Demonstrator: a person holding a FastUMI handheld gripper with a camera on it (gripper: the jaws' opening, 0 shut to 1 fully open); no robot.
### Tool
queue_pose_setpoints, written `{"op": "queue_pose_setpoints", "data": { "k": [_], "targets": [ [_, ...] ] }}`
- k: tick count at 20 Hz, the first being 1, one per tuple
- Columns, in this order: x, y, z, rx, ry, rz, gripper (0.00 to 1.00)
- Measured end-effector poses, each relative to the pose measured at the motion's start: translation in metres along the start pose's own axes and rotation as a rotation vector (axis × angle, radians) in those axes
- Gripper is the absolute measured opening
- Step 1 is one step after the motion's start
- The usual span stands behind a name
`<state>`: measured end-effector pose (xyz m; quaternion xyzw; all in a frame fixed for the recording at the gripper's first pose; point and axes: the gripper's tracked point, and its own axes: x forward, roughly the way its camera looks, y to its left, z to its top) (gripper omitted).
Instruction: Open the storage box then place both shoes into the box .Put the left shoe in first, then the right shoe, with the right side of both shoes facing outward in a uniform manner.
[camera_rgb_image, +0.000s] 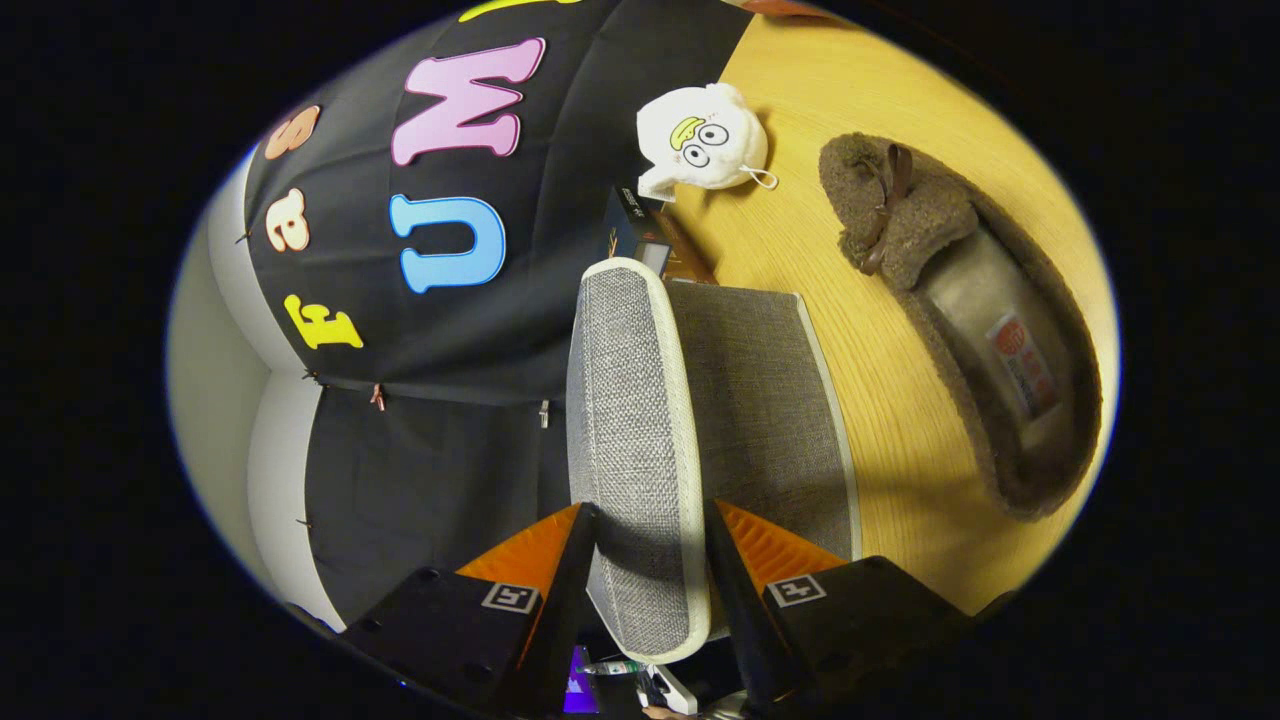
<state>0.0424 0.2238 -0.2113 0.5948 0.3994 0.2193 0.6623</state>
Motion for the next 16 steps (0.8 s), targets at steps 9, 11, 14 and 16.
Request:
{"op": "queue_pose_setpoints", "data": {
  "k": [9, 11, 14, 16],
  "targets": [
    [-0.001, 0.01, 0.0, -0.015, 0.02, -0.001, 0.13],
    [-0.002, 0.012, 0.0, -0.037, 0.032, -0.02, 0.07],
    [0.001, 0.014, 0.001, -0.098, 0.033, -0.049, 0.05],
    [-0.003, 0.026, 0.0, -0.115, 0.038, -0.036, 0.05]
  ]
}}
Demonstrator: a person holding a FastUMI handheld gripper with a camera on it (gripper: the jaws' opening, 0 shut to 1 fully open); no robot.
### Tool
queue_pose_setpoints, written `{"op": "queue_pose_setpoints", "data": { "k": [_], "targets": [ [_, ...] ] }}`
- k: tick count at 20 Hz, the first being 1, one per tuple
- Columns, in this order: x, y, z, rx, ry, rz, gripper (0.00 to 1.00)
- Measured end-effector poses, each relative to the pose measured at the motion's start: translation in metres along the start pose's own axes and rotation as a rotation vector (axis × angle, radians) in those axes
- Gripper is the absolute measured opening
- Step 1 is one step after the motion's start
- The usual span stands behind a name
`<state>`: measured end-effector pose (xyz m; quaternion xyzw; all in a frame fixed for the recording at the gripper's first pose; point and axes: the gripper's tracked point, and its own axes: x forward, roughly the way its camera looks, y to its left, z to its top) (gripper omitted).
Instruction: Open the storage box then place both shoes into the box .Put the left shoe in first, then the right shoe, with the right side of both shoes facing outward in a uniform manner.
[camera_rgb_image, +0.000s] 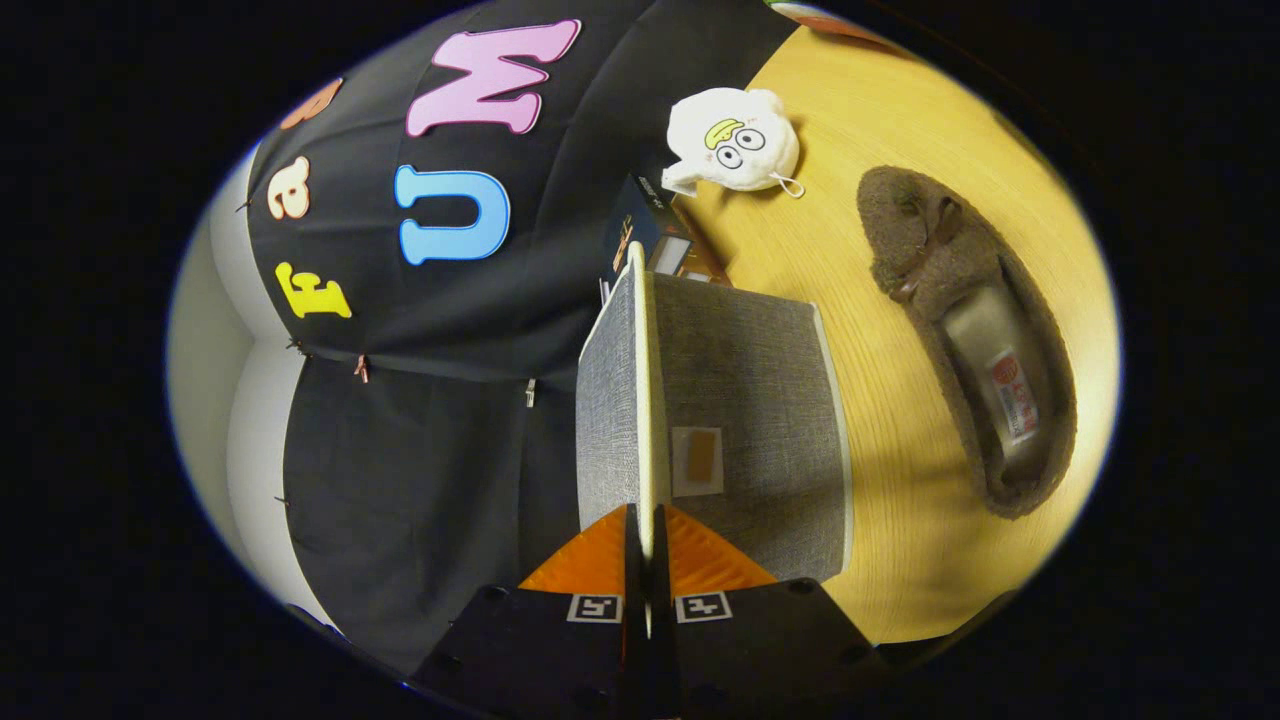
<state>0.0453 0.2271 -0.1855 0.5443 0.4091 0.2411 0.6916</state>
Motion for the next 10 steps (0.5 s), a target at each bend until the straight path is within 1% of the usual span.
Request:
{"op": "queue_pose_setpoints", "data": {
  "k": [5, 10],
  "targets": [
    [0.003, 0.053, -0.005, -0.003, 0.015, 0.075, 0.05],
    [0.031, 0.106, -0.01, -0.11, 0.048, 0.077, 0.05]
  ]
}}
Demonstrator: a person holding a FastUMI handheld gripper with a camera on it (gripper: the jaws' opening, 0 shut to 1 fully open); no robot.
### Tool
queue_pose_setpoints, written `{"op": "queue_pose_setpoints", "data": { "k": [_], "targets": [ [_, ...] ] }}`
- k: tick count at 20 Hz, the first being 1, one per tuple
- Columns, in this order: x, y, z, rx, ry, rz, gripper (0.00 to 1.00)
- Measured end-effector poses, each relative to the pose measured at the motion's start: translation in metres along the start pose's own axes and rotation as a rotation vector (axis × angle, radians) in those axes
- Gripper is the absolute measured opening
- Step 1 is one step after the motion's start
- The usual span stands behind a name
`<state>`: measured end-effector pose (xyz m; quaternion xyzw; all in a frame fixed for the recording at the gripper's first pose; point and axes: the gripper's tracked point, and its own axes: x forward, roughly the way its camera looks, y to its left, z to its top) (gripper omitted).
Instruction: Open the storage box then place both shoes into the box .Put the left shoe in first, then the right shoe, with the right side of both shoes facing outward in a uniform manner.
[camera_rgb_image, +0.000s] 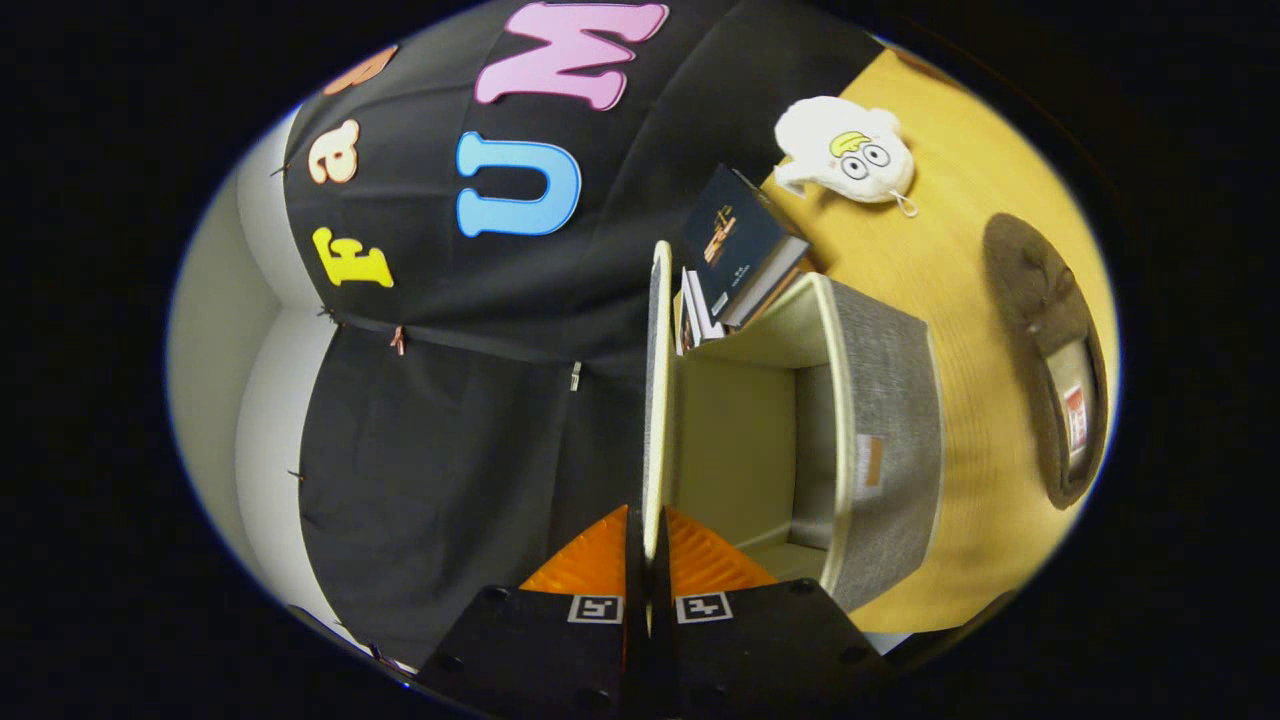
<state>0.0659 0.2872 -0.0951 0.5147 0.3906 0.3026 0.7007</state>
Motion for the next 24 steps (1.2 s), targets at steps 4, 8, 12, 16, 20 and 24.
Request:
{"op": "queue_pose_setpoints", "data": {
  "k": [4, 8, 12, 16, 20, 24],
  "targets": [
    [0.043, 0.06, -0.013, -0.089, 0.038, 0.056, 0.05],
    [0.088, 0.093, -0.04, -0.185, 0.075, 0.06, 0.05],
    [0.127, 0.104, -0.068, -0.268, 0.105, 0.025, 0.05],
    [0.165, 0.103, -0.089, -0.254, 0.114, 0.001, 0.05],
    [0.19, 0.098, -0.105, -0.245, 0.126, -0.043, 0.06],
    [0.208, 0.091, -0.114, -0.261, 0.131, -0.072, 0.07]
  ]
}}
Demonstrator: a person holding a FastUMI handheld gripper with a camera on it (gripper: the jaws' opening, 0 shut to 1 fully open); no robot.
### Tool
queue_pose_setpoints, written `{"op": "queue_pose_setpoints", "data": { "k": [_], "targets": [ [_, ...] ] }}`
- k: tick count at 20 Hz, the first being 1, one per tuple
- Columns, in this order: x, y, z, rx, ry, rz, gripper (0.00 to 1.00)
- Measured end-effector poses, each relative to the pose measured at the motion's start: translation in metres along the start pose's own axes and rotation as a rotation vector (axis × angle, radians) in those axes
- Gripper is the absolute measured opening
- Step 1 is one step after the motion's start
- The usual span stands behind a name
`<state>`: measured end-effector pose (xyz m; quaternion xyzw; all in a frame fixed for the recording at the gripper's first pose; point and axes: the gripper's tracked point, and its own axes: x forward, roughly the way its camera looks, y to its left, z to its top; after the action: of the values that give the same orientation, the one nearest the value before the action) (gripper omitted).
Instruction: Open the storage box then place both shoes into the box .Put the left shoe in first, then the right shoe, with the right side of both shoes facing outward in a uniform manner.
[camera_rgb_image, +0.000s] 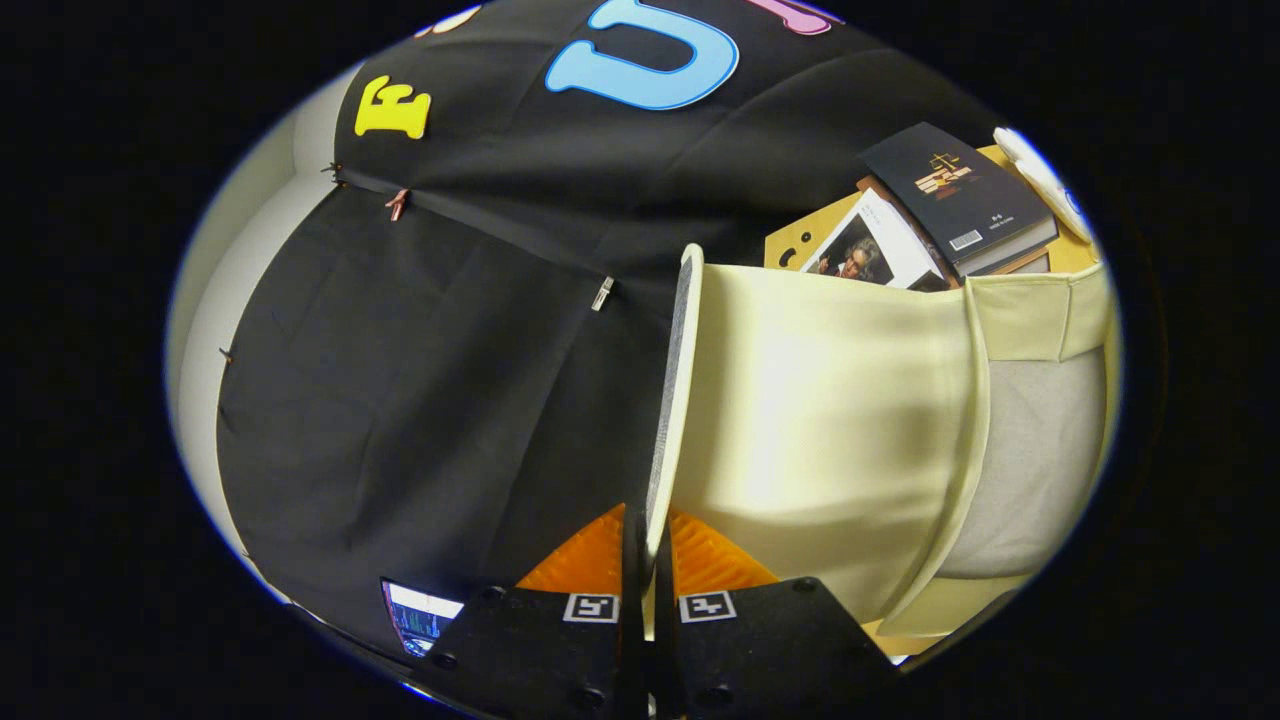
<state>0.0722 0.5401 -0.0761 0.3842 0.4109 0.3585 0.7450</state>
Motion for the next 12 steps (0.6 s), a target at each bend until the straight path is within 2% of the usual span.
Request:
{"op": "queue_pose_setpoints", "data": {
  "k": [5, 7, 8, 10, 12],
  "targets": [
    [-0.001, -0.006, 0.007, -0.004, -0.024, -0.04, 0.09],
    [0.004, -0.014, 0.008, -0.039, -0.056, -0.057, 0.68],
    [-0.017, -0.012, 0.018, -0.043, -0.07, -0.064, 0.97],
    [-0.041, -0.019, 0.033, -0.093, -0.128, -0.1, 0.97],
    [-0.072, -0.038, 0.055, -0.212, -0.203, -0.18, 0.97]
  ]
}}
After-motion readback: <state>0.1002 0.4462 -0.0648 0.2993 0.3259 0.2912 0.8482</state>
